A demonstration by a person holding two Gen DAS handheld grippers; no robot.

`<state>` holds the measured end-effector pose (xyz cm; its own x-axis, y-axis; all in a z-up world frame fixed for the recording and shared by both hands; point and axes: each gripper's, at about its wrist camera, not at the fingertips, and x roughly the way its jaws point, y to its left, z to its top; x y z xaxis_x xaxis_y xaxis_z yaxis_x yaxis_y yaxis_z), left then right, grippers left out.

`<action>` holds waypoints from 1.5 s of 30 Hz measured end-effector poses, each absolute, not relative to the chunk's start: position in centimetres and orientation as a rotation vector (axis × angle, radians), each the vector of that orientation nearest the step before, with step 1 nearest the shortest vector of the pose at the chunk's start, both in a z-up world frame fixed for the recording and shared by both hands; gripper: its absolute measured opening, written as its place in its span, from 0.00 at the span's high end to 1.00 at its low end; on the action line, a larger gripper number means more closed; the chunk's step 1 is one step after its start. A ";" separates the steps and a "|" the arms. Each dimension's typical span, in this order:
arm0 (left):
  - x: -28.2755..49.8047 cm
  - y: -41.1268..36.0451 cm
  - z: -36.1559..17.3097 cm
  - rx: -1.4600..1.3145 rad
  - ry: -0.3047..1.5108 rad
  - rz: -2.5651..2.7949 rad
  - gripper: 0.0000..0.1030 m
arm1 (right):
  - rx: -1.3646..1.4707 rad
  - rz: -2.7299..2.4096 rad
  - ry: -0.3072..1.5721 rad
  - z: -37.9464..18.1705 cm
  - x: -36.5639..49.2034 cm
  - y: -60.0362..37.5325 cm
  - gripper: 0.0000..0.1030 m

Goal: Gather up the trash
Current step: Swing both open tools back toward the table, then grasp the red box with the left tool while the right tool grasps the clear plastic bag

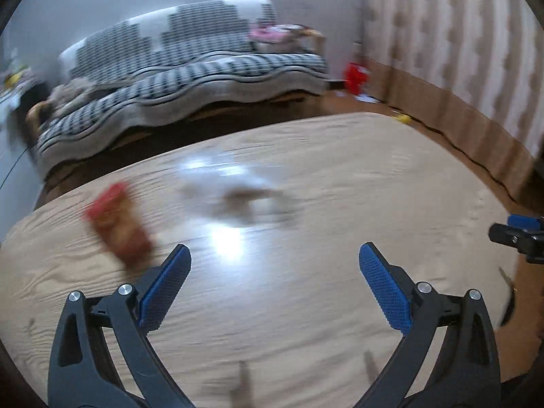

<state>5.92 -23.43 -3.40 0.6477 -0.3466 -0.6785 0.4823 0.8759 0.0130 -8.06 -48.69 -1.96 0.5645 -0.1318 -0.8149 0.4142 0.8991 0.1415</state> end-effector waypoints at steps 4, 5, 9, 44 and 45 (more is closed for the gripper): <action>8.2 -17.7 -4.5 0.171 0.753 -0.382 0.07 | 0.291 -0.255 0.960 -3.2 -3.6 -44.2 0.12; 8.7 -16.4 -4.8 0.164 0.758 -0.366 0.07 | 0.283 -0.243 0.968 -3.5 -2.8 -43.3 0.12; 11.2 -13.5 -6.1 0.116 0.802 -0.336 0.07 | 0.246 -0.181 1.010 -5.1 0.6 -40.4 0.12; 17.7 -12.5 -9.7 0.112 0.932 -0.302 0.78 | -0.011 0.040 1.042 -9.2 20.4 -32.2 0.05; 17.6 -12.4 -9.7 0.112 0.933 -0.296 0.78 | -0.010 0.038 1.043 -9.2 21.0 -32.0 0.05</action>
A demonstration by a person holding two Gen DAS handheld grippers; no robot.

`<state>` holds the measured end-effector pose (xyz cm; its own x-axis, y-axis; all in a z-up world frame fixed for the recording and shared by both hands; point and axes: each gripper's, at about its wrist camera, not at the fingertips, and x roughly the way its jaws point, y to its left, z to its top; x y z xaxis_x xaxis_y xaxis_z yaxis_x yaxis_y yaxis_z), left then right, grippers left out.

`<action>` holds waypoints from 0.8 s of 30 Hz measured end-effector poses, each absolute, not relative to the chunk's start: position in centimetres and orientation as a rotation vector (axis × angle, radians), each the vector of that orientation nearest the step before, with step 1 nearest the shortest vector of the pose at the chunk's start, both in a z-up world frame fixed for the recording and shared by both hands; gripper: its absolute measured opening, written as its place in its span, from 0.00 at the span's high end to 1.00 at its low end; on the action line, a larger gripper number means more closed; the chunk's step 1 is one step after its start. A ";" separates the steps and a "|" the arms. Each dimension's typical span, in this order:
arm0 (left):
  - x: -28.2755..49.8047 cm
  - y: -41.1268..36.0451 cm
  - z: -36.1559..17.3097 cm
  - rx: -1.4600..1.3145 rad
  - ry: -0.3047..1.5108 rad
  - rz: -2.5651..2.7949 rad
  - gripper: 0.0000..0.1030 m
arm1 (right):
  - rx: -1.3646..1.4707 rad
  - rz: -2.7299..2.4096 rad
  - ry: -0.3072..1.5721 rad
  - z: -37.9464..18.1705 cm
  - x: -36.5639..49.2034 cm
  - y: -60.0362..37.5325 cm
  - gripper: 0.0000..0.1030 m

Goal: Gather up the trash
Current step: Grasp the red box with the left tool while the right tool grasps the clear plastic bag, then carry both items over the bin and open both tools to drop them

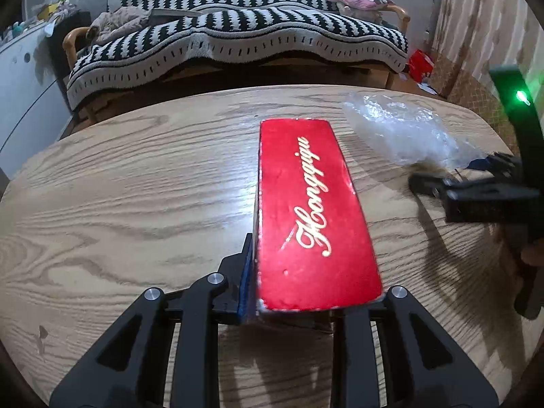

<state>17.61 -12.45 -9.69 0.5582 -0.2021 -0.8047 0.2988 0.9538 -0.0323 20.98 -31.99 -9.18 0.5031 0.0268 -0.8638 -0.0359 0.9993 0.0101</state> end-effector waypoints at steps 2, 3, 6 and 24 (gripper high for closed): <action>17.5 -12.3 -9.7 0.103 0.938 -0.290 0.78 | -0.012 0.042 1.048 -9.1 22.1 -31.5 0.05; 17.5 -12.2 -9.7 0.097 0.940 -0.290 0.78 | -0.014 0.046 1.050 -9.1 22.7 -31.2 0.05; 17.5 -12.2 -9.6 0.085 0.947 -0.290 0.78 | -0.006 0.032 1.063 -9.1 23.8 -30.6 0.07; 9.2 -22.5 -4.6 0.121 0.904 -0.517 0.78 | 0.117 -0.115 1.029 -4.2 3.6 -38.5 0.80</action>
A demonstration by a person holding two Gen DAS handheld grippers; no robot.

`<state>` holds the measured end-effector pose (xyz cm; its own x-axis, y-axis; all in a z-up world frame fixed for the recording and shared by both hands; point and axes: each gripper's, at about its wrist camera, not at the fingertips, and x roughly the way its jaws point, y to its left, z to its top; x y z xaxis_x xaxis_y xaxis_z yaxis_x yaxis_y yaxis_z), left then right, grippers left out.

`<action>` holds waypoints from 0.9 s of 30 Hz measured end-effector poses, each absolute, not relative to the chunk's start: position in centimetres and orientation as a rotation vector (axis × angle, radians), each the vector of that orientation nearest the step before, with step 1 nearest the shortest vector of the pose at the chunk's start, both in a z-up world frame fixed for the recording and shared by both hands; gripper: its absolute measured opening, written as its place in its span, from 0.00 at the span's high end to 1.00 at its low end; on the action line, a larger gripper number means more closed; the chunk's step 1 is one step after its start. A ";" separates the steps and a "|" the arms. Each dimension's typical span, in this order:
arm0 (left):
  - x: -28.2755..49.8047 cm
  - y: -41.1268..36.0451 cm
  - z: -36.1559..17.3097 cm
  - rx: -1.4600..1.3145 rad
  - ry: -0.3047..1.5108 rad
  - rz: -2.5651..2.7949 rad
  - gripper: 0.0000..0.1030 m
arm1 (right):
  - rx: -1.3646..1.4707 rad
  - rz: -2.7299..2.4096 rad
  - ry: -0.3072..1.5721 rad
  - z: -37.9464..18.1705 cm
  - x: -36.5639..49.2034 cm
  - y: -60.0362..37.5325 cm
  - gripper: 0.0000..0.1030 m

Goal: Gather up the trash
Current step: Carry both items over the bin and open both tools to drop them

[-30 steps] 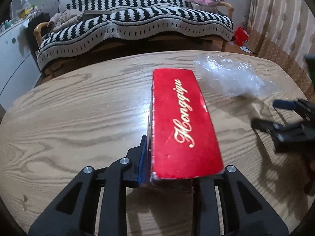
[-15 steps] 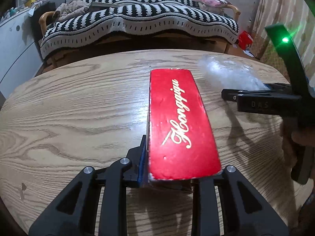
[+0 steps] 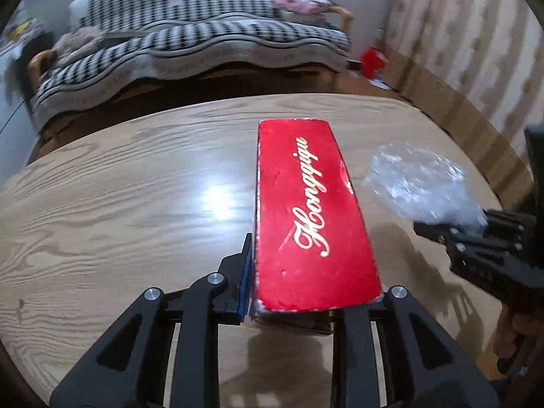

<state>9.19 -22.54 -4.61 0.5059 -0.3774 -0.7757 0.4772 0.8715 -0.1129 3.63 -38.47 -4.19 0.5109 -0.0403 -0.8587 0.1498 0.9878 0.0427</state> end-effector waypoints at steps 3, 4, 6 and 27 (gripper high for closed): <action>6.6 -26.4 -4.1 0.142 0.897 -0.597 0.78 | 0.146 -0.204 1.013 -3.4 -2.3 -42.7 0.80; 5.4 -28.2 -3.9 0.157 0.892 -0.631 0.78 | 0.162 -0.243 1.005 -3.2 -4.5 -44.3 0.80; 3.0 -31.5 -3.7 0.184 0.881 -0.689 0.78 | 0.188 -0.304 0.994 -3.0 -8.0 -46.9 0.80; -18.0 -58.1 -6.9 0.328 0.903 -1.214 0.78 | 0.560 -0.802 0.943 -6.8 -39.1 -69.9 0.80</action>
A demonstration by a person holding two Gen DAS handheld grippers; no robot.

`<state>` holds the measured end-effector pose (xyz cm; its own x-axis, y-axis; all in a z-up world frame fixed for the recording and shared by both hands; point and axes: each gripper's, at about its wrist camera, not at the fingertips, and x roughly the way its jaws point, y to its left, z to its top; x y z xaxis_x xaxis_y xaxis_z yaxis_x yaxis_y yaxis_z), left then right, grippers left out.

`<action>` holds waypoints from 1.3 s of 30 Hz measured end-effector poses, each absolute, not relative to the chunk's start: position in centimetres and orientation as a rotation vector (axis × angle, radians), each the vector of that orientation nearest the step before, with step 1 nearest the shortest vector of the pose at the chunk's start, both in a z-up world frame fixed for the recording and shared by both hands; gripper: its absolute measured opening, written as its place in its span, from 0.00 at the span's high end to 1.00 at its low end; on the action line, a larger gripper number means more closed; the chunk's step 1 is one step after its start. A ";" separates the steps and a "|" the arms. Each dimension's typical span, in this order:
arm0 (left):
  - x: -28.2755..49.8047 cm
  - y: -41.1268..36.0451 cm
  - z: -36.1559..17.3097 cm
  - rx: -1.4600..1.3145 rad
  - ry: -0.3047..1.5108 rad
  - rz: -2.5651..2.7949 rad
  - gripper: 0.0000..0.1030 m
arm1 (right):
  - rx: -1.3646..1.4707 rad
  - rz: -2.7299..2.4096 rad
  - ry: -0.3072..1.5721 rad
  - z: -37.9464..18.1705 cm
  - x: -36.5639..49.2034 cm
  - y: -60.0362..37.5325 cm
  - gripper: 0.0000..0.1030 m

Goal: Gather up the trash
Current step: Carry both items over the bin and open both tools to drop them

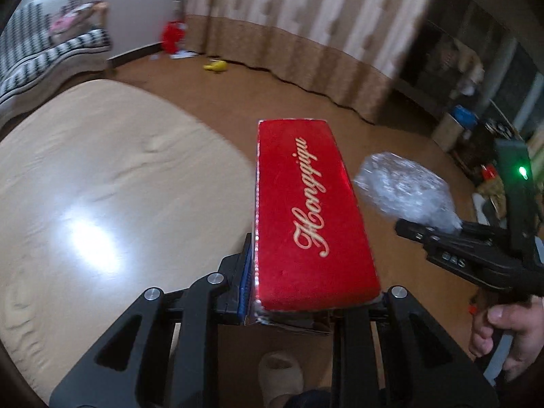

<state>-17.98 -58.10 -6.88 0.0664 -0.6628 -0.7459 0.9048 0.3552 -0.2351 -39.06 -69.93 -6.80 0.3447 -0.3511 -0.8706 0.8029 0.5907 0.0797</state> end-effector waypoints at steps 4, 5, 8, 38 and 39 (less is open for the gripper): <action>-20.1 -61.2 -8.9 0.390 0.906 -1.278 0.78 | 0.642 -0.819 0.962 -9.7 -41.1 -72.7 0.80; -20.5 -61.8 -9.4 0.403 0.909 -1.285 0.78 | 0.655 -0.822 0.966 -10.1 -40.8 -73.1 0.80; -21.0 -63.5 -10.8 0.439 0.923 -1.290 0.78 | 0.682 -0.838 0.971 -11.0 -41.0 -74.4 0.80; -22.2 -67.5 -14.5 0.479 1.001 -1.296 0.78 | 0.741 -0.857 0.940 -11.1 -39.0 -76.4 0.33; -22.3 -67.6 -14.7 0.483 1.003 -1.297 0.78 | 0.740 -0.858 0.941 -11.1 -39.0 -76.3 0.33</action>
<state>-22.33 -67.57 -14.67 -0.0474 -0.5627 -0.8253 0.9404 0.2534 -0.2268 -39.02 -76.34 -11.13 0.3257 -0.2897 -0.9000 0.8693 0.4661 0.1646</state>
